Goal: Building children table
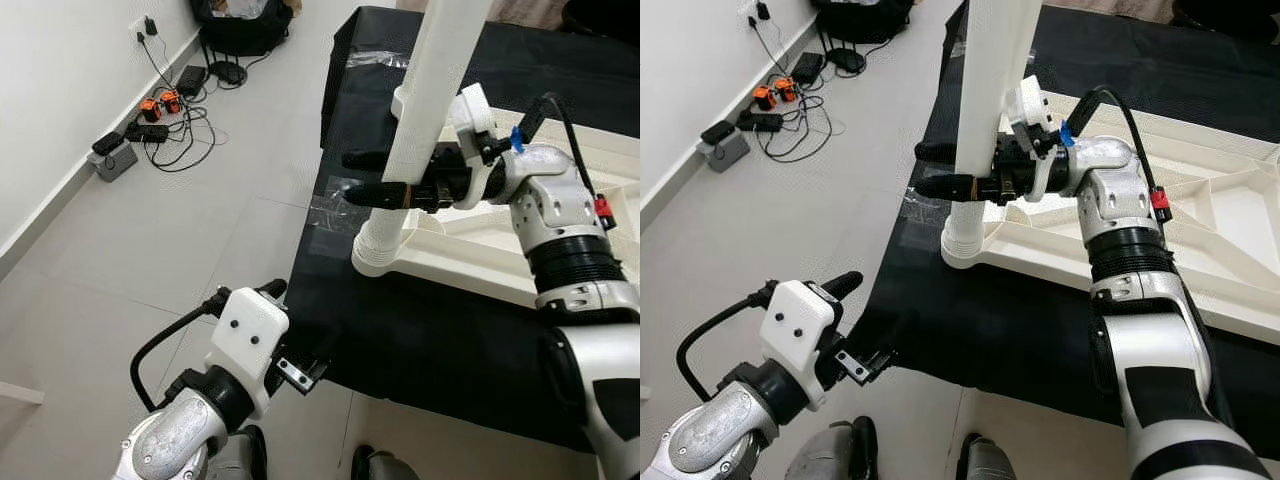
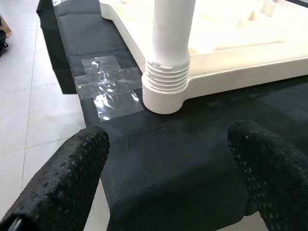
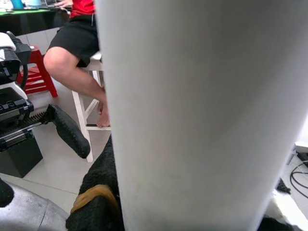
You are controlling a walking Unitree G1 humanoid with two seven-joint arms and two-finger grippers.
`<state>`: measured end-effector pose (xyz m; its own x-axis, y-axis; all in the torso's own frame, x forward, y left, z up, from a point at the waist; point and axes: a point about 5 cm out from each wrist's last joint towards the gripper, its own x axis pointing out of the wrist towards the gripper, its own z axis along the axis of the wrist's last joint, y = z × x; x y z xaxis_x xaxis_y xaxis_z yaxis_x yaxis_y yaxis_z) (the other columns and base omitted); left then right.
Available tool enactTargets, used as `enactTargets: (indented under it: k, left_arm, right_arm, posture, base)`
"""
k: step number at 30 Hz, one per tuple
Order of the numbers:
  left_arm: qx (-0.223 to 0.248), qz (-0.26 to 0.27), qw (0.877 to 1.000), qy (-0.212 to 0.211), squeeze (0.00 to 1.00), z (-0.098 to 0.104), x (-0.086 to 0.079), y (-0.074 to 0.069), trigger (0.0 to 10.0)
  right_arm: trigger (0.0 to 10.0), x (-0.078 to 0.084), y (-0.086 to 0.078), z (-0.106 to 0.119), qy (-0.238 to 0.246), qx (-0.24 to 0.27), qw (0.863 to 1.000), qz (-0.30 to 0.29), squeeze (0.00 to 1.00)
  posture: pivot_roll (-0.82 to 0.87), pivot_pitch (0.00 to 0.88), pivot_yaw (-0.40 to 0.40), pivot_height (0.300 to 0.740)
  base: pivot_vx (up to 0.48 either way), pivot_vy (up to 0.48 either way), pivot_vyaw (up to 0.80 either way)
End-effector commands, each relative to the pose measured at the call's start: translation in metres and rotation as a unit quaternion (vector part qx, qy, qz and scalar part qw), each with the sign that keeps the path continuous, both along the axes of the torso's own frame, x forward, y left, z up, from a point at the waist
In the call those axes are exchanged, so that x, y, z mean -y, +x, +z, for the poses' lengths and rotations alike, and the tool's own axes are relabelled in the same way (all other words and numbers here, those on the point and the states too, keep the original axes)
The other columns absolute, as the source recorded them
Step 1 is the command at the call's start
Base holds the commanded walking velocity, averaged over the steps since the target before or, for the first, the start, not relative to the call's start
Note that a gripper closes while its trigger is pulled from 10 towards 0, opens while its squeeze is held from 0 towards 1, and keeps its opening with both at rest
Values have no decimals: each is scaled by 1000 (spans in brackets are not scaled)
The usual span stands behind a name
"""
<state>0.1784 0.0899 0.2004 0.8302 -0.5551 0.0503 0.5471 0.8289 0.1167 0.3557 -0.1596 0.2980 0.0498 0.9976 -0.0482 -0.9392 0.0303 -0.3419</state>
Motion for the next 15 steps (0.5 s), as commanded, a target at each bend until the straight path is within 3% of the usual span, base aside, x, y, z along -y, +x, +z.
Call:
enactTargets:
  k: [1,11,15]
  left_arm:
    - [-1,-8,1000,2,0,1,1,-4,10000]
    - [2,-5,1000,0,0,2,1,-4,10000]
    - [4,-4,1000,0,0,2,1,-2,10000]
  right_arm:
    - [10000,-3,2,-2,-7,-1,1000,0,0]
    - [10000,-4,3,-2,-10,1,1000,-10,0]
    - [10000,4,2,-17,-15,-17,999,-41,0]
  posture:
    - [139,265,-27,740]
    - [137,267,-32,740]
    - [132,263,-26,740]
  base:
    - [0,0,0]
    - [0,0,0]
    - [0,0,0]
